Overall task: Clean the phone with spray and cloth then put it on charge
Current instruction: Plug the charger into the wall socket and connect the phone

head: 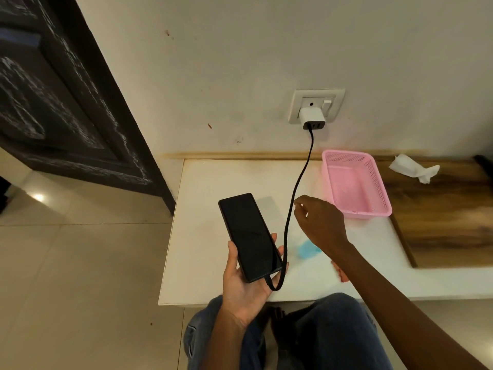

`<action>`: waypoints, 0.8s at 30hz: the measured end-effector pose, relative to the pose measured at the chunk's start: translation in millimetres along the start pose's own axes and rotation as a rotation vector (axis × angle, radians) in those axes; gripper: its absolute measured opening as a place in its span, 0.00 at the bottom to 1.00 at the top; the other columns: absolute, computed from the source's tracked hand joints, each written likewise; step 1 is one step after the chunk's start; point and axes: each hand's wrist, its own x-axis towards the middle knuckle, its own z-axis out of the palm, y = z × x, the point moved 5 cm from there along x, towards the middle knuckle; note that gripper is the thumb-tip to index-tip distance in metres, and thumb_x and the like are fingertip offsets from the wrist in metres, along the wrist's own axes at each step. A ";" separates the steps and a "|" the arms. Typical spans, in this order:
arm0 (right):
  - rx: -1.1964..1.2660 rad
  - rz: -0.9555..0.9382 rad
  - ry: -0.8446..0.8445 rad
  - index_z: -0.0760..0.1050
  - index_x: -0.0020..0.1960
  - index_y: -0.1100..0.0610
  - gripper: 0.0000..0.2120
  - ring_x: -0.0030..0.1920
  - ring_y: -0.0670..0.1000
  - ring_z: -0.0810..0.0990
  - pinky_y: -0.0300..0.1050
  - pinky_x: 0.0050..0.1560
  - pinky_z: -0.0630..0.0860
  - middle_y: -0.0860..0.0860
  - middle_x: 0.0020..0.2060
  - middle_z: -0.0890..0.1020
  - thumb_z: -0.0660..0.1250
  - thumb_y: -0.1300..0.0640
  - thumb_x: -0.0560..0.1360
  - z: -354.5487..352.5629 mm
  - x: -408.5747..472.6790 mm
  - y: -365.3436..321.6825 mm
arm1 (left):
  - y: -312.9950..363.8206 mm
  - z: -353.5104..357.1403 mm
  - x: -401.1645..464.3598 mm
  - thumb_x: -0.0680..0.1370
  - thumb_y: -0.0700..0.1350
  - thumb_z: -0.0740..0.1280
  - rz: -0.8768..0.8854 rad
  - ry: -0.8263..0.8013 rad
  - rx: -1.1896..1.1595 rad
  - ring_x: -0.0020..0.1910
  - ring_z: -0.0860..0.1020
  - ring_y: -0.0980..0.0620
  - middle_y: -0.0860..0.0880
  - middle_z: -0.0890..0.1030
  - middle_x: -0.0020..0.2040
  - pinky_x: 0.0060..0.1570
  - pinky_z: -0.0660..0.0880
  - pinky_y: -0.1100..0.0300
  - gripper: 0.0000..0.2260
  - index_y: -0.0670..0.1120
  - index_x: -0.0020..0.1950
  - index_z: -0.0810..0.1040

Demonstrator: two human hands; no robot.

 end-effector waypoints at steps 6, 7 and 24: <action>-0.016 0.051 -0.099 0.78 0.53 0.53 0.11 0.40 0.52 0.80 0.40 0.37 0.71 0.51 0.42 0.85 0.59 0.54 0.77 8.0 2.8 7.0 | 0.4 -0.7 0.1 0.73 0.65 0.61 -0.002 0.005 0.003 0.60 0.78 0.45 0.44 0.76 0.67 0.68 0.66 0.45 0.29 0.47 0.66 0.76; -0.014 0.049 -0.097 0.78 0.53 0.53 0.11 0.40 0.52 0.80 0.40 0.37 0.71 0.51 0.42 0.85 0.59 0.54 0.77 8.2 2.4 7.6 | 0.3 -0.9 0.1 0.74 0.65 0.61 -0.004 0.009 0.000 0.60 0.78 0.44 0.44 0.76 0.67 0.68 0.66 0.45 0.29 0.47 0.66 0.76; -0.024 -0.127 -0.012 0.81 0.48 0.59 0.08 0.41 0.53 0.80 0.46 0.44 0.73 0.54 0.42 0.85 0.65 0.58 0.75 2.0 -12.4 -10.4 | -0.9 2.9 -1.8 0.74 0.65 0.59 -0.016 0.016 -0.017 0.59 0.78 0.45 0.44 0.76 0.67 0.66 0.67 0.45 0.29 0.48 0.67 0.75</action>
